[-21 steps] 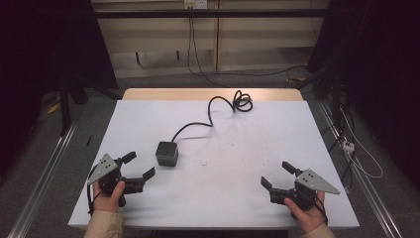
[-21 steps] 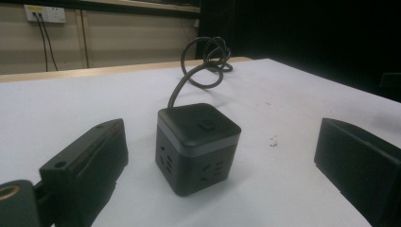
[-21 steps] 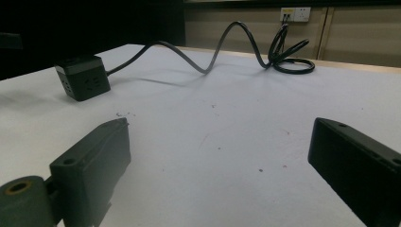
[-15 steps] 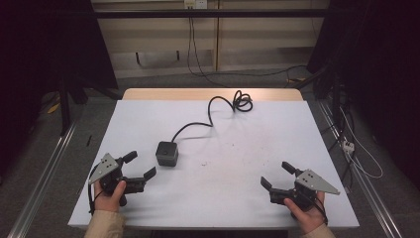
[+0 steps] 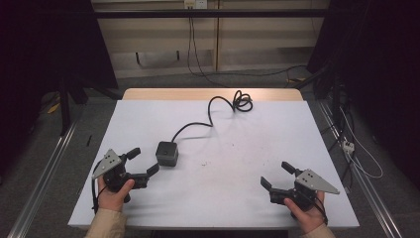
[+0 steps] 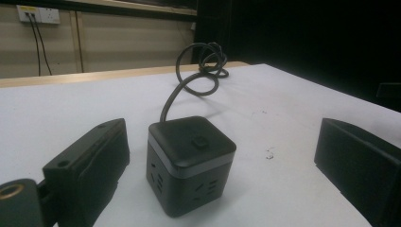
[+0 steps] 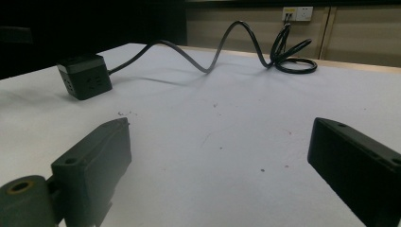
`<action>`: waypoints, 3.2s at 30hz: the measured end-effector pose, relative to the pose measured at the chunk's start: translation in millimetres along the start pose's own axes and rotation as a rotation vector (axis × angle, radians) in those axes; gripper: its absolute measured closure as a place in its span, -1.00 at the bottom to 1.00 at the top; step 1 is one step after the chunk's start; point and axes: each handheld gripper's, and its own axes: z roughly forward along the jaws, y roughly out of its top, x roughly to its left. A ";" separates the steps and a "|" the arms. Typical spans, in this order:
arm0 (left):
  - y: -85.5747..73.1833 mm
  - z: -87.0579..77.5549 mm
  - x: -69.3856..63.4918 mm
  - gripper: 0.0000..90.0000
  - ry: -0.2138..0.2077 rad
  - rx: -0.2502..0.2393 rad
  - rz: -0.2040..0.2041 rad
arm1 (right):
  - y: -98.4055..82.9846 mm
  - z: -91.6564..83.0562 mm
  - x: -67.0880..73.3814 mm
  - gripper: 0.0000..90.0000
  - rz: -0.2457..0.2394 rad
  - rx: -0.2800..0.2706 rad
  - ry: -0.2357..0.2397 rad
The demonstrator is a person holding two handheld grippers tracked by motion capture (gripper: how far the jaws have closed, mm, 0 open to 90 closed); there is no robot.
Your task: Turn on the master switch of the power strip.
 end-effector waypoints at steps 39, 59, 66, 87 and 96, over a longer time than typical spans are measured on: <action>15.6 24.6 4.0 -0.55 -0.002 0.049 -0.001 | -1.1 -1.2 -0.1 -0.84 -0.002 0.008 0.010; 20.4 33.7 6.3 -0.07 0.032 0.097 0.003 | -1.1 -1.9 0.5 -0.83 -0.002 0.007 0.009; 20.5 36.3 7.6 0.16 0.031 0.118 -0.009 | -1.2 -2.3 0.3 -0.82 -0.005 0.007 0.011; 24.4 40.7 7.6 0.46 0.012 0.140 0.007 | -1.3 -1.9 0.8 -0.82 -0.010 0.010 0.015; 25.2 41.7 7.6 0.58 0.002 0.145 0.008 | -1.2 -1.8 0.8 -0.82 -0.011 0.011 0.016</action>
